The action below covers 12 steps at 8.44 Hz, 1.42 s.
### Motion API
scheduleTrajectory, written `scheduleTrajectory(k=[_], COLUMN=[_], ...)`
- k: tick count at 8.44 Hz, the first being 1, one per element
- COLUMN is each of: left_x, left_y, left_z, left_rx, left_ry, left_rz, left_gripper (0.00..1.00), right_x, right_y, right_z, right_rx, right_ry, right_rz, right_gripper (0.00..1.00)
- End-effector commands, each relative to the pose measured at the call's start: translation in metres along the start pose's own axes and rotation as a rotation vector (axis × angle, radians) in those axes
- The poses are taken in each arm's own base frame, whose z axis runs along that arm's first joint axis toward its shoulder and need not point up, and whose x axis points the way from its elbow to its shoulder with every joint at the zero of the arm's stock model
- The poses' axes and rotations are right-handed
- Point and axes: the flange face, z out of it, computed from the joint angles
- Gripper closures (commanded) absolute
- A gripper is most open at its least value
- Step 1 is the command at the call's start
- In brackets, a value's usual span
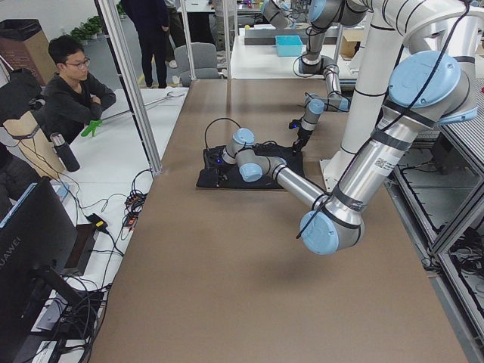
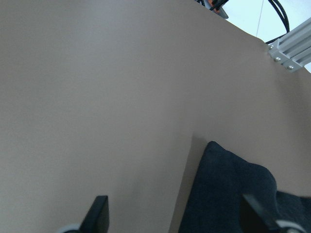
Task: Fold clothes
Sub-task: 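Move the left gripper to the shirt's near corner opposite the right gripper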
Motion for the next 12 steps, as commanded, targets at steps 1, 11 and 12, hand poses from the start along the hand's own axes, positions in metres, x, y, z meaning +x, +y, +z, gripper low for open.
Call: scheduleTrajectory(k=[1,11,12], left_x=[0.0,-0.031,-0.04], left_y=[0.002,0.155,0.216], left_z=[0.001,-0.072,-0.103], left_rx=[0.005,-0.064,-0.08], left_ry=[-0.001,0.036,0.042], left_rz=[0.001,-0.314,-0.319], left_gripper=[0.06,0.06,0.06], right_x=[-0.002,-0.023,-0.022], right_y=[-0.004,-0.005,-0.005], right_z=[-0.001,-0.059,-0.058], right_rx=[0.004,-0.041,-0.038], right_ry=[-0.005,-0.06,-0.058], right_rz=[0.014,0.125,0.124], right_gripper=[1.0,1.0,1.0])
